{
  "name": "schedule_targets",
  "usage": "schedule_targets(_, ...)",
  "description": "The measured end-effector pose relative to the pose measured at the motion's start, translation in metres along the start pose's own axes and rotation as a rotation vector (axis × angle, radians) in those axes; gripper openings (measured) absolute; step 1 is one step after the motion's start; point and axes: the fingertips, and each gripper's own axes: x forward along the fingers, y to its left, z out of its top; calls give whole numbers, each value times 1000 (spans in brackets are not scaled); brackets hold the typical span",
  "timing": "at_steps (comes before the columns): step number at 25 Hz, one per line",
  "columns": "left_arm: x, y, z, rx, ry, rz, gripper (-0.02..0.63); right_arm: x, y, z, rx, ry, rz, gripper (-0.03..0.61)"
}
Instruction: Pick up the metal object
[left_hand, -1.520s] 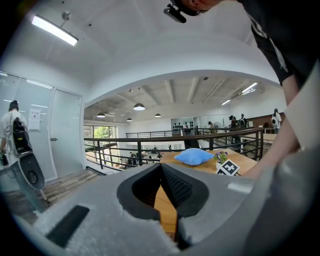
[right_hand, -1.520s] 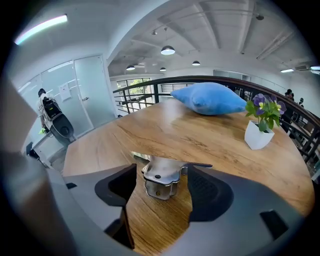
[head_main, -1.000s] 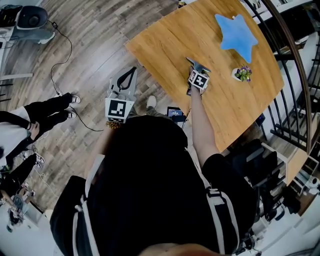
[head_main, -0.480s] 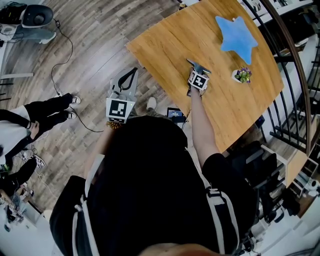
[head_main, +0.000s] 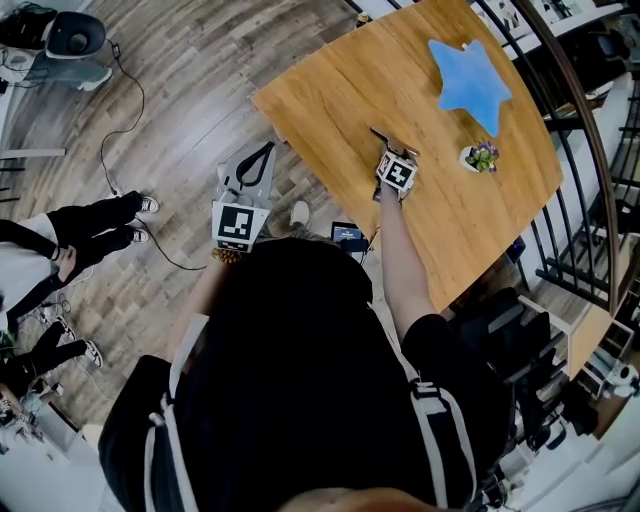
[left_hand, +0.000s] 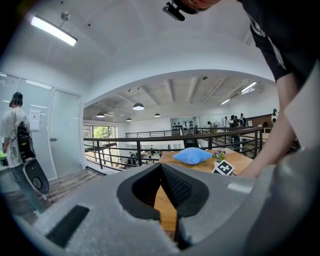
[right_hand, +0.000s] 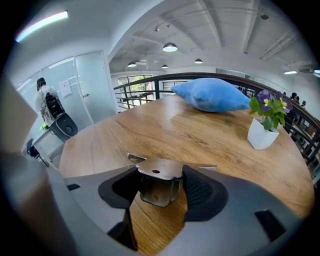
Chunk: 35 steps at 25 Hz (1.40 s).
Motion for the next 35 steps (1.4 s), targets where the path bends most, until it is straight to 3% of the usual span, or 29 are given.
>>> schedule_targets(15, 12, -10, 3, 5, -10, -29, 11, -13, 3, 20, -29, -66, 44, 259)
schedule_targets(35, 25, -19, 14, 23, -39, -64, 11, -69, 21, 111, -54, -303, 119, 259)
